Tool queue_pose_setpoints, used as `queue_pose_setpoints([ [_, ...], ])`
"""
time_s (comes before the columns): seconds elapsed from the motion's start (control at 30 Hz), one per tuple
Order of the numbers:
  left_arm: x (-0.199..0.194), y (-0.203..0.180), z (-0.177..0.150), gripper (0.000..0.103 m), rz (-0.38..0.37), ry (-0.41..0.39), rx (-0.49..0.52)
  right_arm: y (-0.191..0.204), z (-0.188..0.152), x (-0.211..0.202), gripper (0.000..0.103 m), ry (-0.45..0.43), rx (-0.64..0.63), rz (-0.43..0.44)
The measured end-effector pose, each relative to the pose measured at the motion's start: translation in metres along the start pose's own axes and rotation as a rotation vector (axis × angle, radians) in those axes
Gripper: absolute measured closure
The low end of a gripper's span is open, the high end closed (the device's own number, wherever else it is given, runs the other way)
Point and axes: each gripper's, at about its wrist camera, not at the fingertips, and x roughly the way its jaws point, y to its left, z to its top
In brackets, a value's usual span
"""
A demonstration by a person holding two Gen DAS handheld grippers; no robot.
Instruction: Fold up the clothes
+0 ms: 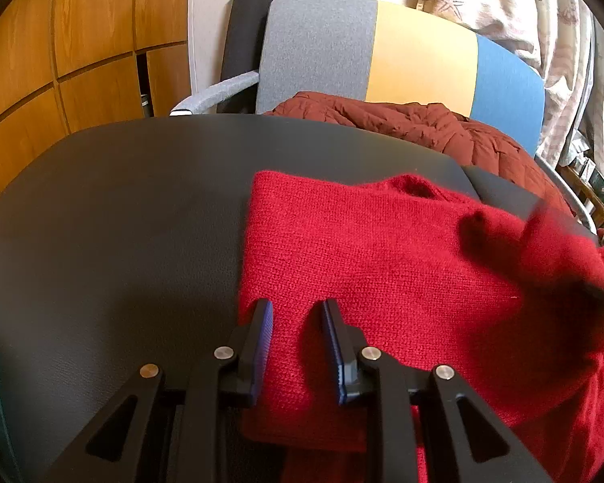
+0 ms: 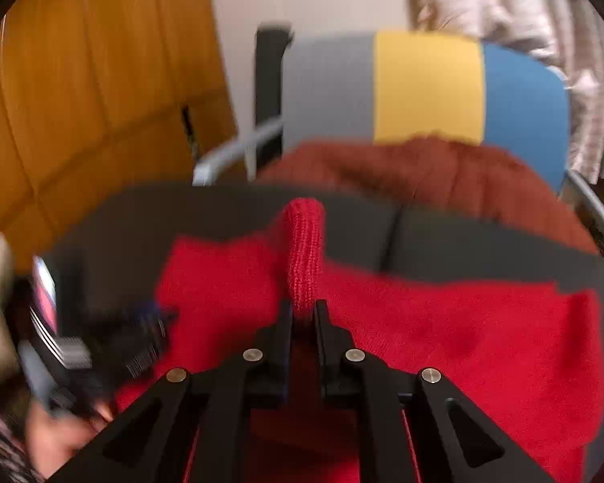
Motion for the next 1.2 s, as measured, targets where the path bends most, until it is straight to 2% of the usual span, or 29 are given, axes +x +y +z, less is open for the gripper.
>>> queue_pose_setpoints([
  [0.07, 0.000, 0.000, 0.000, 0.078, -0.003, 0.000, -0.003, 0.001, -0.022, 0.019, 0.085, 0.071, 0.007, 0.022],
  [0.1, 0.000, 0.001, 0.000, 0.078, -0.006, 0.002, -0.005, -0.003, -0.031, 0.019, 0.080, 0.076, 0.035, 0.047],
  [0.23, -0.002, 0.006, 0.005, 0.076, -0.072, 0.026, -0.022, -0.049, -0.051, -0.021, 0.071, -0.030, 0.206, 0.132],
  [0.33, -0.015, 0.007, 0.013, 0.076, -0.171, 0.030, -0.041, -0.089, -0.064, -0.050, 0.070, -0.082, 0.293, 0.091],
  [0.47, -0.037, -0.011, 0.025, 0.075, -0.294, 0.009, -0.043, -0.152, -0.094, -0.072, 0.069, -0.087, 0.481, 0.057],
  [0.6, -0.023, -0.039, 0.029, 0.074, -0.405, 0.103, -0.054, -0.204, -0.122, -0.090, 0.063, -0.118, 0.693, 0.027],
  [0.7, 0.000, -0.049, 0.023, 0.074, -0.423, 0.186, -0.100, -0.231, -0.131, -0.100, 0.045, -0.155, 0.833, 0.054],
  [0.73, 0.005, -0.049, 0.021, 0.074, -0.428, 0.196, -0.119, -0.238, -0.134, -0.099, 0.045, -0.166, 0.880, 0.075],
  [0.8, 0.007, -0.044, 0.013, 0.074, -0.450, 0.144, -0.163, -0.251, -0.138, -0.094, 0.045, -0.180, 0.966, 0.105],
  [0.9, 0.005, -0.038, -0.003, 0.074, -0.487, 0.070, -0.175, -0.265, -0.138, -0.085, 0.045, -0.187, 1.046, 0.125],
  [0.97, 0.006, -0.033, -0.005, 0.074, -0.523, 0.066, -0.209, -0.271, -0.135, -0.080, 0.052, -0.188, 1.079, 0.129],
  [1.0, 0.008, -0.031, -0.005, 0.074, -0.531, 0.066, -0.216, -0.275, -0.134, -0.078, 0.069, -0.188, 1.095, 0.131],
  [1.03, 0.009, -0.030, -0.006, 0.074, -0.540, 0.065, -0.223, -0.278, -0.132, -0.078, 0.094, -0.184, 1.095, 0.128],
  [1.2, 0.009, -0.042, -0.006, 0.074, -0.513, 0.060, -0.172, -0.280, -0.110, -0.101, 0.094, -0.206, 0.945, -0.049],
])
